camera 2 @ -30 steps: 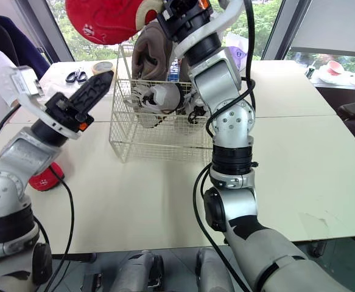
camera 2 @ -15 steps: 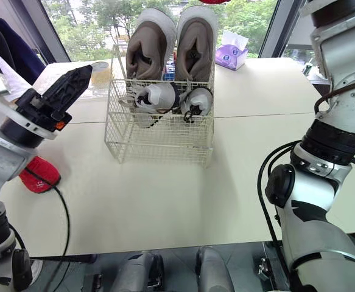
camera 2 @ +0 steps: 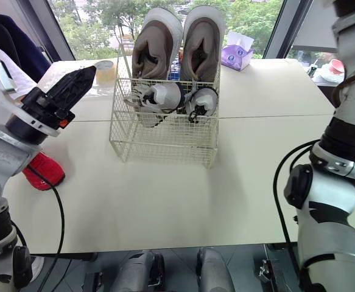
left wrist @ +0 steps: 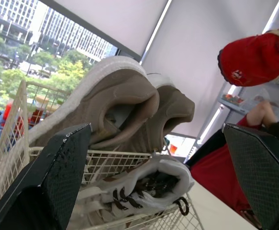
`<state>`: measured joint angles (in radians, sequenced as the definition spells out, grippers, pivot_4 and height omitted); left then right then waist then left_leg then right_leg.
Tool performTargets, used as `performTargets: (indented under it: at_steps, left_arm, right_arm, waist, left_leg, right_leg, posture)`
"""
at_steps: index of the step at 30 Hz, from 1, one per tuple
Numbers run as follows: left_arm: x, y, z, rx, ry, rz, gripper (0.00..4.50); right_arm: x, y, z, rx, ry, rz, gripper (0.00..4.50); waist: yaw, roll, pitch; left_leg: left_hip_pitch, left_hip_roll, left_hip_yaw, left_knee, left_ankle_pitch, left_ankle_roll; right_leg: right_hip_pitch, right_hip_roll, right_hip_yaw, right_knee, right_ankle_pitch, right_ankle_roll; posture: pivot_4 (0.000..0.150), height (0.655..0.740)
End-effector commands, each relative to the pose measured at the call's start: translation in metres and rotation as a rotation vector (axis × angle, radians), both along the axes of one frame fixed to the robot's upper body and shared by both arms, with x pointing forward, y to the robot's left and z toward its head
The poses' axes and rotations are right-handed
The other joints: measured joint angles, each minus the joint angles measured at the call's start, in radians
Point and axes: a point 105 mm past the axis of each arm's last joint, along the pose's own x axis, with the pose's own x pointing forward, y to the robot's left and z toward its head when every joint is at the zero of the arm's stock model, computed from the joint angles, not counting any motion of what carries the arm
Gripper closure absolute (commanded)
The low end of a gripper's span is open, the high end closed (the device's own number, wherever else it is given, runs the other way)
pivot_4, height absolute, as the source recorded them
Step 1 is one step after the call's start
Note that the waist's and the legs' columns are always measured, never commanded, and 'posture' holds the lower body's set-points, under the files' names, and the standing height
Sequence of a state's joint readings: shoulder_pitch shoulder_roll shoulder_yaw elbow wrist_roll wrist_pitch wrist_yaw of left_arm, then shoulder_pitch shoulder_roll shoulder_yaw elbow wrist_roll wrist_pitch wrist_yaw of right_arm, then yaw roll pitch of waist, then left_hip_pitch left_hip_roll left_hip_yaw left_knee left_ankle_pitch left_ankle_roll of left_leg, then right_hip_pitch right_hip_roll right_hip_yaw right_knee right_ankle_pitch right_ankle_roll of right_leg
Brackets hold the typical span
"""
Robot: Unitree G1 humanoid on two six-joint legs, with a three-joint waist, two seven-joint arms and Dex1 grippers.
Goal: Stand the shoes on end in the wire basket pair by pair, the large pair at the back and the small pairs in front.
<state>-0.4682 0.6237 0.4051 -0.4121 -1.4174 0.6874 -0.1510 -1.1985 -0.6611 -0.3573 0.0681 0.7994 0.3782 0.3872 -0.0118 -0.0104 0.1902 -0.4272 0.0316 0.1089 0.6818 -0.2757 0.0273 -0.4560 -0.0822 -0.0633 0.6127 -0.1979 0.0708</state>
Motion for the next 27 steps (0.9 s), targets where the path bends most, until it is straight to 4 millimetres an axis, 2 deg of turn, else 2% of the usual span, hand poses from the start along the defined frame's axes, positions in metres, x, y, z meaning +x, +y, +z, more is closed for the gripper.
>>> performTargets:
  at_steps: [1, 4, 6, 8, 10, 12, 15, 18, 21, 27]
  left_arm:
    - [-0.003, -0.001, 0.006, 0.004, -0.040, -0.001, 0.01]
    - [-0.003, 0.000, 0.006, -0.002, -0.036, -0.011, 0.01]
    - [-0.006, -0.002, 0.005, 0.005, -0.027, -0.039, 0.01]
    - [-0.009, -0.004, 0.000, 0.039, -0.009, -0.062, 0.01]
    - [-0.012, -0.003, -0.008, 0.099, 0.017, -0.065, 0.01]
    - [-0.015, -0.003, -0.017, 0.185, 0.042, -0.059, 0.01]
    - [-0.024, -0.011, -0.029, 0.282, 0.070, -0.087, 0.01]
    - [-0.043, -0.026, -0.052, 0.411, 0.120, -0.158, 0.01]
    - [-0.054, -0.032, -0.073, 0.498, 0.168, -0.185, 0.01]
    - [-0.060, -0.035, -0.088, 0.530, 0.191, -0.180, 0.01]
  right_arm:
    - [-0.020, -0.005, 0.024, -0.040, -0.168, -0.113, 3.27]
    - [-0.021, 0.003, 0.023, -0.063, -0.149, -0.026, 3.27]
    - [-0.023, 0.010, 0.015, -0.057, -0.072, 0.159, 3.27]
    - [-0.028, 0.019, -0.001, -0.135, 0.025, 0.326, 3.27]
    - [-0.034, 0.027, -0.026, -0.308, 0.142, 0.421, 3.27]
    - [-0.035, 0.033, -0.053, -0.484, 0.274, 0.447, 3.27]
    - [-0.033, 0.034, -0.076, -0.622, 0.378, 0.445, 3.27]
    - [-0.024, 0.038, -0.087, -0.698, 0.389, 0.419, 3.27]
    - [-0.010, 0.048, -0.104, -0.771, 0.379, 0.413, 3.27]
    - [0.004, 0.067, -0.132, -0.898, 0.362, 0.443, 3.27]
  waist:
    - [-0.004, 0.000, 0.000]
    - [-0.003, 0.000, 0.000]
    - [-0.002, 0.000, 0.000]
    - [-0.001, 0.000, 0.000]
    - [0.003, 0.000, 0.000]
    - [0.008, 0.000, 0.000]
    - [0.003, 0.000, 0.000]
    - [-0.008, -0.001, 0.000]
    - [-0.007, 0.000, 0.000]
    - [0.004, 0.000, 0.000]
  left_leg:
    - [0.000, 0.000, 0.000, 0.000, 0.000, 0.000]
    - [0.000, 0.001, 0.001, -0.001, 0.001, -0.002]
    - [0.000, 0.001, 0.001, -0.001, 0.004, -0.007]
    - [0.000, 0.001, 0.001, -0.001, 0.004, -0.006]
    - [0.000, 0.001, 0.001, 0.000, 0.001, -0.001]
    - [0.000, 0.000, 0.000, 0.000, 0.000, 0.000]
    - [0.000, 0.000, 0.001, 0.000, -0.001, 0.001]
    - [0.000, 0.000, 0.001, 0.000, -0.001, 0.001]
    - [0.001, 0.001, 0.002, -0.001, -0.001, 0.000]
    - [0.000, 0.000, 0.001, 0.000, 0.001, -0.001]
  right_leg:
    - [-0.001, 0.000, 0.000, 0.000, 0.000, 0.000]
    - [-0.002, 0.001, 0.001, 0.001, 0.000, 0.000]
    - [-0.002, 0.001, 0.001, 0.001, 0.000, 0.000]
    - [-0.002, 0.001, 0.001, 0.001, 0.000, 0.000]
    - [-0.001, 0.001, 0.001, 0.001, 0.000, 0.000]
    - [-0.001, 0.000, 0.000, 0.000, 0.000, 0.000]
    - [-0.001, -0.002, 0.001, -0.001, 0.000, -0.001]
    - [-0.002, -0.002, 0.001, -0.001, -0.002, -0.004]
    - [-0.003, -0.001, 0.002, 0.000, -0.002, -0.004]
    - [-0.003, 0.000, 0.002, 0.001, -0.002, -0.005]
  posture:
    - [0.150, 0.7400]
    - [0.150, 0.7400]
    - [0.150, 0.7400]
    - [0.150, 0.7400]
    - [0.150, 0.7400]
    - [0.150, 0.7400]
    - [0.150, 0.7400]
    - [0.150, 0.7400]
    - [0.150, 0.7400]
    - [0.150, 0.7400]
